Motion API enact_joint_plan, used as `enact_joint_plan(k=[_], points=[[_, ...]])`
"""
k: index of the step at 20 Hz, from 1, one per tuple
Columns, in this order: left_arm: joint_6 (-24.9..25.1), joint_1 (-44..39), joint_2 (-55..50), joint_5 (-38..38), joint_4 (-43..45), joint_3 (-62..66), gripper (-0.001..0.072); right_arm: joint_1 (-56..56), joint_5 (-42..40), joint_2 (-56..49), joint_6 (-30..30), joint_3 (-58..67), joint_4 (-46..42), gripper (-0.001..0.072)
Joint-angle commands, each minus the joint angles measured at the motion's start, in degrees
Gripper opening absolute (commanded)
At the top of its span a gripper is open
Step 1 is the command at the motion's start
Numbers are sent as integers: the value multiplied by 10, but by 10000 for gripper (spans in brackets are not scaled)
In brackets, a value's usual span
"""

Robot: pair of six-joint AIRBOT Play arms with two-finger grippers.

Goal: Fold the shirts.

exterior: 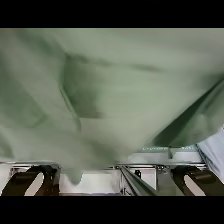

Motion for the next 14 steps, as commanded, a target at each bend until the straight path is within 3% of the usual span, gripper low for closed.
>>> enact_joint_plan(k=[1, 4, 7, 10, 14], points=[[-9, 0, -6, -24, 8, -113, 32, 0, -27, 9, -21, -190, 18, 25], [-8, 0, -43, 61, 8, -257, 32, 0, -139, -44, -26, -318, -30, 25], [-9, 0, -113, 160, 8, -343, 32, 0, -234, -166, -26, -335, -54, 25], [-9, -1, -205, 215, 7, -361, 32, -4, -320, -310, -4, -283, -49, 25], [-9, -12, -307, 257, -21, -361, 33, -23, -329, -493, -2, -143, 47, 25]])
